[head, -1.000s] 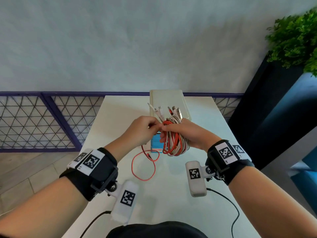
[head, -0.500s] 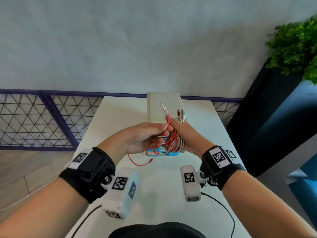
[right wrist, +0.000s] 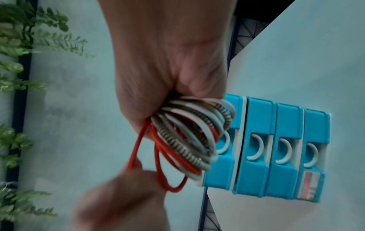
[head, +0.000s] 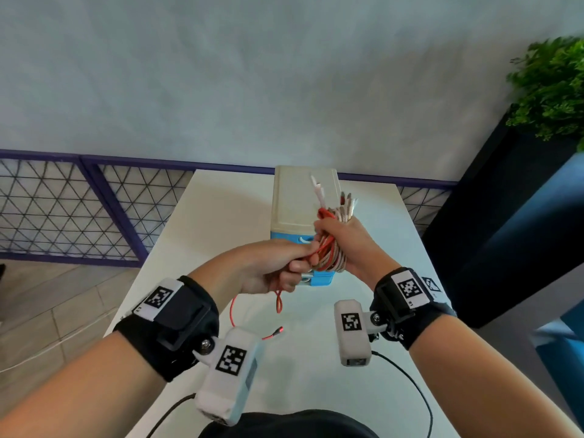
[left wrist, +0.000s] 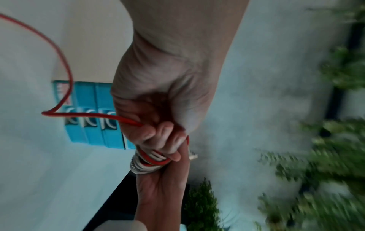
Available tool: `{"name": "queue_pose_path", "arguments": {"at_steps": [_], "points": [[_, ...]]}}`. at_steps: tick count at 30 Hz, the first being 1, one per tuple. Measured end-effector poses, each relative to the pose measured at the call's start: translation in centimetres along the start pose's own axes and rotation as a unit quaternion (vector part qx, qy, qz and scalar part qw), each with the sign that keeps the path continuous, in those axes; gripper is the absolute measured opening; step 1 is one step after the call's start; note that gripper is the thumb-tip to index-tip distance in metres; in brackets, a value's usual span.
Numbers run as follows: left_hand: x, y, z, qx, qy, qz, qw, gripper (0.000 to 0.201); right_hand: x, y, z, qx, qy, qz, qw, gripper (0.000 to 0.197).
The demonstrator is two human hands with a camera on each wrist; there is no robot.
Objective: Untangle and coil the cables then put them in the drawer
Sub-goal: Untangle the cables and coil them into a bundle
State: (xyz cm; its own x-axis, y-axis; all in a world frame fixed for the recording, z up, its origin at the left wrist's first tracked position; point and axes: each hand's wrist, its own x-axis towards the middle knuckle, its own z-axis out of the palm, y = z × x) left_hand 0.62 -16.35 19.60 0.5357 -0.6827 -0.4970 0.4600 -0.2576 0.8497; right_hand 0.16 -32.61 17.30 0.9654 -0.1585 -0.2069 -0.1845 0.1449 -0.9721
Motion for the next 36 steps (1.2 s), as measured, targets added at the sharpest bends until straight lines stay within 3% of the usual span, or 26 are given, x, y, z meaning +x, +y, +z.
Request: {"name": "queue_pose_path", "arguments": {"at_steps": [3, 6, 9, 11, 14, 17, 21, 23, 25, 27, 29, 32, 36], "points": [[-0.5, -1.6, -1.5, -0.044, -0.104, -0.058, 0.992, 0.034, 0.9, -0.9, -1.1, 0.123, 0.059, 0.001, 0.991, 0.015], [-0.7, -3.5, -3.0, 0.064, -0.132, -0.085, 0.986, 0.033, 1.2, -2.1, -2.0, 0.191, 0.058, 0.009, 0.980, 0.012], [-0.7, -3.7, -4.1, 0.242, -0.053, -0.052, 0.967, 0.026, 0.5, -2.9, -2.0, 0.164, 0.001, 0.033, 0.986, 0.007], [-0.3, -2.8, -4.5, 0.362, 0.057, 0.019, 0.930, 0.020, 0.1, -3.1, -1.5, 0.106, -0.038, 0.047, 0.992, 0.004], [0.4, -0.9, -5.0, 0.409, 0.183, 0.138, 0.883, 0.024, -0.3, -3.0, -0.4, -0.021, -0.074, 0.039, 0.996, 0.004], [0.7, 0.7, -5.1, 0.426, 0.209, 0.193, 0.859, 0.021, -0.8, -2.8, 0.8, -0.147, -0.095, 0.018, 0.984, 0.017], [0.4, 1.5, -4.9, 0.423, 0.235, 0.225, 0.846, 0.024, -1.4, -1.9, 2.1, -0.132, -0.137, 0.032, 0.981, 0.014], [0.2, 1.4, -4.4, 0.419, 0.239, 0.209, 0.851, 0.021, -1.7, -1.5, 2.4, -0.106, -0.136, 0.039, 0.984, 0.008], [0.0, 1.1, -4.2, 0.359, 0.236, 0.172, 0.887, 0.027, -1.7, -1.2, 2.3, -0.108, -0.118, 0.037, 0.986, 0.011], [-0.4, 0.9, -4.5, 0.193, 0.211, 0.118, 0.951, 0.031, -1.4, -0.8, 1.9, -0.106, -0.080, 0.033, 0.991, 0.014], [-1.2, 0.9, -5.2, 0.005, 0.158, 0.059, 0.986, 0.030, -0.9, -0.4, 1.1, -0.095, -0.027, 0.023, 0.995, 0.015], [-2.0, 0.9, -5.8, -0.134, 0.074, 0.031, 0.988, 0.026, -0.3, 0.2, 0.0, -0.094, 0.010, 0.011, 0.995, 0.022], [-2.0, 0.9, -3.6, -0.117, 0.023, 0.034, 0.992, 0.019, -0.3, 0.5, 0.8, -0.068, -0.028, 0.009, 0.997, 0.034]]}}
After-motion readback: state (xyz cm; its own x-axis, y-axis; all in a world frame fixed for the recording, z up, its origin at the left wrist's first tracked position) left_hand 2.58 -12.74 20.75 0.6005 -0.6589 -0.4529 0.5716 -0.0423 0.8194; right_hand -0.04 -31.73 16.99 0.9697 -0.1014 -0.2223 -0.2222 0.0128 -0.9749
